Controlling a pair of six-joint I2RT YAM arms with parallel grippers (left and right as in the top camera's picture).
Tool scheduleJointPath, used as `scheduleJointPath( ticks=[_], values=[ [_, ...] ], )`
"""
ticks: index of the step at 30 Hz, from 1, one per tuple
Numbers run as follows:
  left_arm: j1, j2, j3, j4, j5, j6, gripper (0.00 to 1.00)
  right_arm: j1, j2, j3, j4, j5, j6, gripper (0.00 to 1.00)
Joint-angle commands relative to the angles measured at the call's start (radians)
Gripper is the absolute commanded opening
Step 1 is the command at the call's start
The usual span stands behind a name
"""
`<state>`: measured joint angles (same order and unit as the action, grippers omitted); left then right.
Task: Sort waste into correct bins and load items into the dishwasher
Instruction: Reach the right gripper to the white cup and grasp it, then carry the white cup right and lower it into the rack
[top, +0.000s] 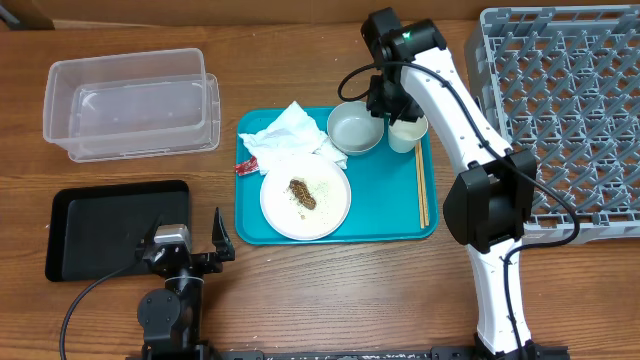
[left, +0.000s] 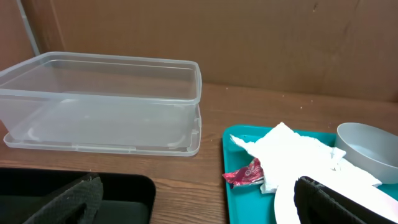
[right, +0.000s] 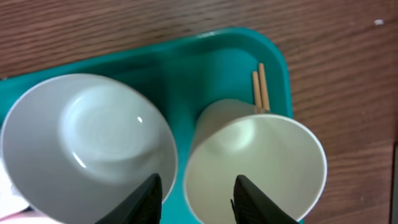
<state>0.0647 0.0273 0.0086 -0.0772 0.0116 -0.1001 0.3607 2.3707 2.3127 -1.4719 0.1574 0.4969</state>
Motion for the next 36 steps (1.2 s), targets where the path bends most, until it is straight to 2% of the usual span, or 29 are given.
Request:
scheduleJointPath(
  ticks=[1,11,25,27,29,32,36],
  values=[
    [-0.009,0.0,-0.004,-0.001,0.0,0.015,1.0,-0.003,0.016,0.003,-0.007,0.021,0.032,0.35],
    [-0.009,0.0,-0.004,-0.001,0.0,0.015,1.0,-0.004,0.016,0.003,-0.019,0.003,0.043,0.33],
    [-0.009,0.0,-0.004,-0.001,0.0,0.015,1.0,-0.004,0.016,-0.09,0.031,-0.001,0.077,0.3],
    [-0.009,0.0,-0.004,-0.001,0.0,0.015,1.0,-0.004,0.016,-0.09,0.03,-0.001,0.08,0.25],
    [-0.009,0.0,-0.004,-0.001,0.0,0.015,1.0,-0.005,0.016,-0.086,0.025,-0.001,0.08,0.13],
    [-0.009,0.0,-0.004,-0.001,0.0,0.015,1.0,-0.012,0.016,-0.036,-0.013,-0.001,0.079,0.04],
    [-0.009,0.0,-0.004,-0.001,0.0,0.015,1.0,-0.046,0.016,0.108,-0.093,-0.001,0.071,0.04]
  ],
)
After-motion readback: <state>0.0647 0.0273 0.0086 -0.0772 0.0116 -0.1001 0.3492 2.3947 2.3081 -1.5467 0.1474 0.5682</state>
